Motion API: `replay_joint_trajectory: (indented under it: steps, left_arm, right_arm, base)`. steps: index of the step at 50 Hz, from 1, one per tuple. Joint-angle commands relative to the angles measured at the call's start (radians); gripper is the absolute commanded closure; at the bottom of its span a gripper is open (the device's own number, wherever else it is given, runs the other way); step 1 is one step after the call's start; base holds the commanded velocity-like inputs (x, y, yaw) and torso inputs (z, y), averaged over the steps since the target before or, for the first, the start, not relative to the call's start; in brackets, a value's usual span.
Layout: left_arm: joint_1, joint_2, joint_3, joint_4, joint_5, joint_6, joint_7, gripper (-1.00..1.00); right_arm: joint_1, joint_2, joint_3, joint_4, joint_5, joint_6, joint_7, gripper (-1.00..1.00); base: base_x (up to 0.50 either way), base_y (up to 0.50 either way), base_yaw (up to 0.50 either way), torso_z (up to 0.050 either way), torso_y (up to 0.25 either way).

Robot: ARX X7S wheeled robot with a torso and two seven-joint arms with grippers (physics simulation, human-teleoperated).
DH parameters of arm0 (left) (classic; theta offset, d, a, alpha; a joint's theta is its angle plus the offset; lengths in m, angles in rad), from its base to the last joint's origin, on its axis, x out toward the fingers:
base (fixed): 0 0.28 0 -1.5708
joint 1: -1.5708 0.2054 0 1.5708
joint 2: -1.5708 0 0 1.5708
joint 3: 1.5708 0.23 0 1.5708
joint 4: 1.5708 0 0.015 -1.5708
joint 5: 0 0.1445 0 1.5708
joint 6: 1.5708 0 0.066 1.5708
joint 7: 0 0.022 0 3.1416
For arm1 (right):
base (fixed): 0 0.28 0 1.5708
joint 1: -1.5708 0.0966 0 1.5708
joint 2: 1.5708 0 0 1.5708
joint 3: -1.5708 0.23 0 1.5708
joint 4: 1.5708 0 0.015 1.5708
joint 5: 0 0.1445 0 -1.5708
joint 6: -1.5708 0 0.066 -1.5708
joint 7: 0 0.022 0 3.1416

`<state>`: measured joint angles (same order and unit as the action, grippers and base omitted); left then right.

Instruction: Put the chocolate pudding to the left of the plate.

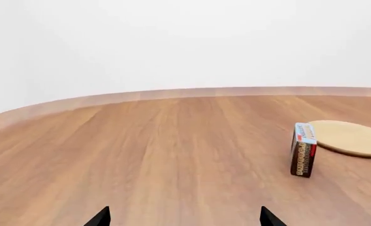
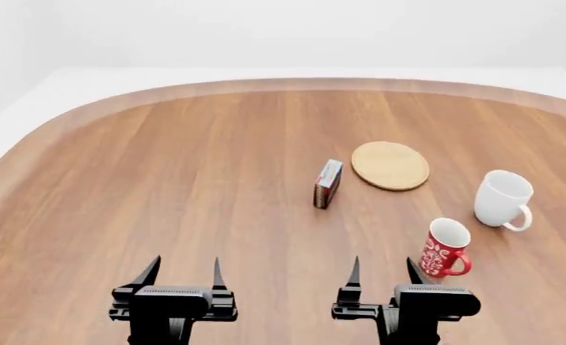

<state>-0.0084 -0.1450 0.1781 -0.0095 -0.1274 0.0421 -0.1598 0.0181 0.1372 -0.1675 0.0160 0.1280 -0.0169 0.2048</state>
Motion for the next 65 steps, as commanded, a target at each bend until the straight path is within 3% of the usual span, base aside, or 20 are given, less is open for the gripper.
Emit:
replay_joint_trajectory:
  steps: [1,29,57,61,65]
  left_arm:
    - [-0.001,-0.007,0.008,0.001,-0.006,0.001,-0.008,-1.0]
    - [-0.003,-0.021,0.026,0.001,-0.02,0.004,-0.024,-1.0]
    - [-0.006,-0.034,0.042,-0.001,-0.03,0.009,-0.04,-1.0]
    - [-0.007,-0.036,0.045,-0.001,-0.032,0.008,-0.042,-1.0]
    - [-0.006,-0.038,0.048,0.0,-0.03,0.009,-0.047,-1.0]
  right_arm:
    - [0.002,0.007,-0.008,0.001,0.008,-0.001,0.009,-1.0]
    - [0.006,0.018,-0.022,0.008,0.025,-0.007,0.032,-1.0]
    - [0.01,0.029,-0.034,0.004,0.037,-0.004,0.06,-1.0]
    - [0.019,0.028,-0.033,-0.011,0.047,0.046,0.072,-1.0]
    - [0.017,0.04,-0.035,-0.152,0.072,0.2,0.101,-1.0]
  base:
    - [0.5,0.01,0.0,0.0,0.0]
    - [0.49,0.01,0.0,0.0,0.001]
    - [0.03,0.0,0.0,0.0,0.0]
    - [0.0,0.0,0.0,0.0,0.0]
    - [0.0,0.0,0.0,0.0,0.0]
